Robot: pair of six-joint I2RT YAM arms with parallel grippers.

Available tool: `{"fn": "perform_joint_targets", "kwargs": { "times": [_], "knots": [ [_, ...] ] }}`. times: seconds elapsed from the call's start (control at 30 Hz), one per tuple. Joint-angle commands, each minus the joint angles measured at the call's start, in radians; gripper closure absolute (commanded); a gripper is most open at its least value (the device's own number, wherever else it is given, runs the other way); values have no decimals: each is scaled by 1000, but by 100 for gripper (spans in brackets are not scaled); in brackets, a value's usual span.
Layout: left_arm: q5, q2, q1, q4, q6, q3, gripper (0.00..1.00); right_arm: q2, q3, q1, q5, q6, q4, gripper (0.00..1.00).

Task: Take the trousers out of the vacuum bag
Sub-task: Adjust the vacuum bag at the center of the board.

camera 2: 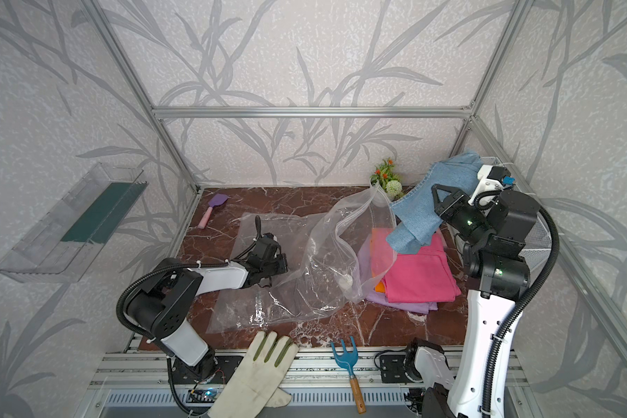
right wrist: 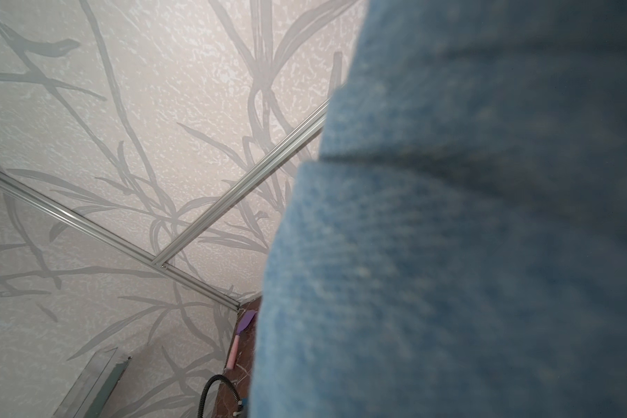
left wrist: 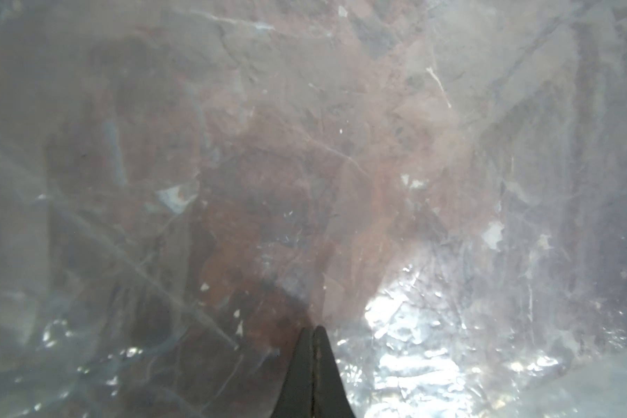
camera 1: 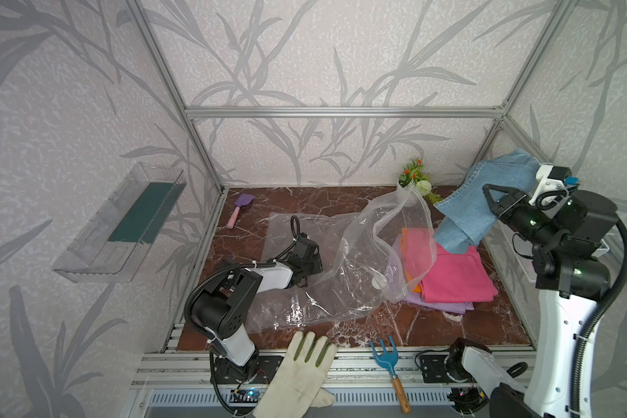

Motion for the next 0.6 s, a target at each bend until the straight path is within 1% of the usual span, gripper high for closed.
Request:
{"fn": "perform_joint_targets", "kwargs": {
  "times": [0.0, 0.1, 0.23, 0.37, 0.4, 0.47, 0.53, 0.57],
  "knots": [
    [7, -34, 3, -137, 20, -18, 100, -67, 82, -2, 74, -109, 86, 100],
    [12, -90, 4, -139, 33, -11, 100, -72, 44, -1, 103, -135, 51, 100],
    [23, -179, 3, -163, 63, 16, 100, -87, -67, -2, 93, -123, 77, 100],
    [27, -271, 2, -212, 104, 66, 81, -98, -160, -2, 95, -103, 122, 100],
    [23, -295, 3, -219, 109, 77, 76, -100, -178, -2, 94, -99, 137, 100],
    [19, -347, 2, -246, 119, 109, 60, -105, -213, -1, 95, -92, 163, 100],
    [24, -394, -3, -264, 122, 140, 49, -105, -228, -2, 101, -94, 167, 100],
    [47, -417, -7, -260, 128, 151, 44, -106, -239, -1, 102, -93, 170, 100]
  ]
}}
